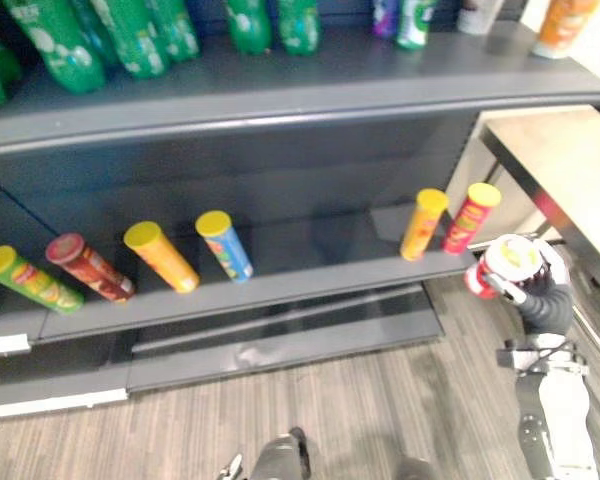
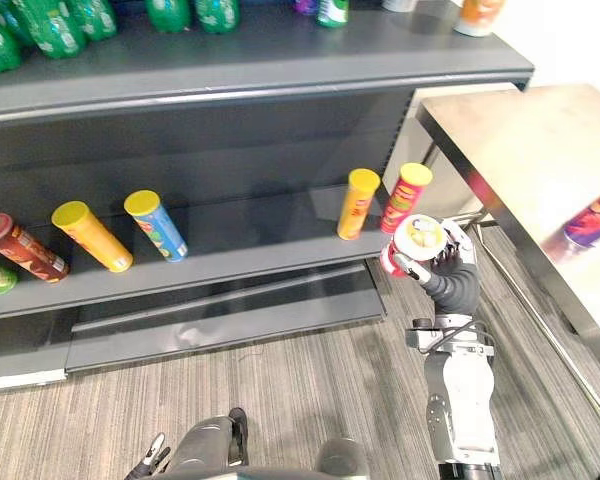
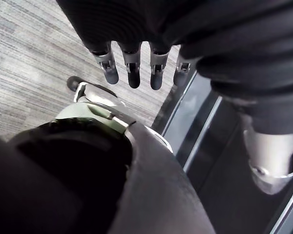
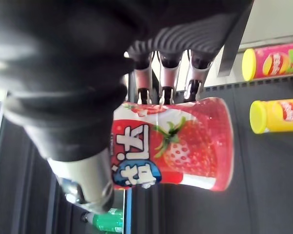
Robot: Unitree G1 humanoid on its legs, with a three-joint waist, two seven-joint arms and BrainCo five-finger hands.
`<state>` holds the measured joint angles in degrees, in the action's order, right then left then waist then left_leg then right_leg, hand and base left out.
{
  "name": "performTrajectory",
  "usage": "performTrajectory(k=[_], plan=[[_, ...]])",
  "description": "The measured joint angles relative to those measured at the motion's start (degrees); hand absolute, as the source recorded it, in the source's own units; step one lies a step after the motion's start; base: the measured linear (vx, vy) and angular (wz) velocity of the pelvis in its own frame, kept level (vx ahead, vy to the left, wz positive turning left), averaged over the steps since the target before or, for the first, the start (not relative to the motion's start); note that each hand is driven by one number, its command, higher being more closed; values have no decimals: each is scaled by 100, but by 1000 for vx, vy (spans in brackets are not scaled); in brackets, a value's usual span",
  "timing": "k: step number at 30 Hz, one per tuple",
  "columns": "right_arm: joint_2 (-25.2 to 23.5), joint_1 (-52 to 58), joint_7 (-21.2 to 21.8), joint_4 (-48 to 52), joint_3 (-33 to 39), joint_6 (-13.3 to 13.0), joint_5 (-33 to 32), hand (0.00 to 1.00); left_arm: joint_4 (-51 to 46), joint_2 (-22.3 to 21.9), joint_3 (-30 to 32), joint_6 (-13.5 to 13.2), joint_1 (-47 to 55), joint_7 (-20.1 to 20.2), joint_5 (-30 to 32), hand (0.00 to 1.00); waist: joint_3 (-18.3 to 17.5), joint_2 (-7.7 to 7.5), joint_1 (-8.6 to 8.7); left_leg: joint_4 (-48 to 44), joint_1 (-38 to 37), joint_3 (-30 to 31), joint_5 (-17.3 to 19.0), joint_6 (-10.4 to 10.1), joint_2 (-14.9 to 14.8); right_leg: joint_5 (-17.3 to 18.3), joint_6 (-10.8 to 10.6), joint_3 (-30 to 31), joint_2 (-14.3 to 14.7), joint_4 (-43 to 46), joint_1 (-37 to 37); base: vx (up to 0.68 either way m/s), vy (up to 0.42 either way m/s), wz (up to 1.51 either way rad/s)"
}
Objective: Put the gum and the chips on the shelf.
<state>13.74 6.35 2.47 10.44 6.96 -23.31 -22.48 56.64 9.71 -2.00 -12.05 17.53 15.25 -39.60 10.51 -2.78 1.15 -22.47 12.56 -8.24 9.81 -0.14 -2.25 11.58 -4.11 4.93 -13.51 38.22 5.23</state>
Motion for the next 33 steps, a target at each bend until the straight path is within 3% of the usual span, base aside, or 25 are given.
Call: performTrajectory(k=[2,5,7,10,12,13,14,16,21,24,33], plan=[[-123,-130,18,-18,-42,-2,2,100,5,-9,-41,10,21,12,133,0,1,25,-75,248,-348,-120,56,89,6,-446,24,-99,-97,538,241,233,227,-30],[-138,-447,51,-67,-264,-26,2,100,-25,-26,-63,15,-11,-9,229,0,-24,123,-115,541,-670,-325,76,122,-162,-218,337,-719,-65,561,709,164,118,-42],[-133,-581,47,-87,-396,-43,3,100,-23,-20,-45,64,-81,-48,202,0,-2,163,-117,627,-709,-383,83,110,-320,-206,358,-983,52,-90,896,109,3,-31],[-132,-734,44,-163,-527,-51,2,100,-27,2,-18,108,-170,-104,177,0,-4,141,-146,485,-676,-377,210,-90,-554,-425,122,-947,154,-1499,942,80,-101,-10],[-139,-780,53,-172,-628,-54,3,100,-73,56,29,108,-159,-117,164,0,-19,0,-158,274,-649,-332,368,-270,-578,-1032,77,-758,146,-2062,864,83,-192,10],[-136,-776,55,-192,-650,-48,8,100,-58,135,63,139,-173,-140,156,0,-27,-97,-157,63,-587,-184,528,-432,-569,-1061,-265,-722,115,-2162,720,101,-350,20],[-128,-793,60,-197,-643,-40,5,100,-70,78,106,153,-177,-151,148,0,-36,3,-180,-38,-540,-104,590,-558,-735,-843,-419,-788,236,-2305,637,89,-350,20],[-114,-800,68,-200,-604,-15,-8,100,-64,-146,253,152,-158,-221,153,0,-70,211,-201,154,-539,62,463,-735,-1009,-824,-327,-1010,560,-2465,579,121,-299,16],[-97,-822,201,-181,-637,178,-68,100,56,-222,463,146,-139,-266,203,0,-77,227,-293,1012,-1039,111,-6,-997,-1262,-907,-175,-1257,869,-2803,217,102,-160,11],[-53,-818,420,-185,-763,237,-72,100,158,-238,489,113,-142,-283,234,0,-83,239,-286,1441,-1196,89,-231,-1046,-1252,-1008,-145,-1313,894,-3059,109,54,-43,8],[160,-734,1049,-189,-970,594,-175,100,170,-306,524,77,-146,-323,415,0,-280,313,-269,1844,-1405,44,-402,-1000,-1079,-1317,-243,-1408,778,-3735,-267,7,16,4]])
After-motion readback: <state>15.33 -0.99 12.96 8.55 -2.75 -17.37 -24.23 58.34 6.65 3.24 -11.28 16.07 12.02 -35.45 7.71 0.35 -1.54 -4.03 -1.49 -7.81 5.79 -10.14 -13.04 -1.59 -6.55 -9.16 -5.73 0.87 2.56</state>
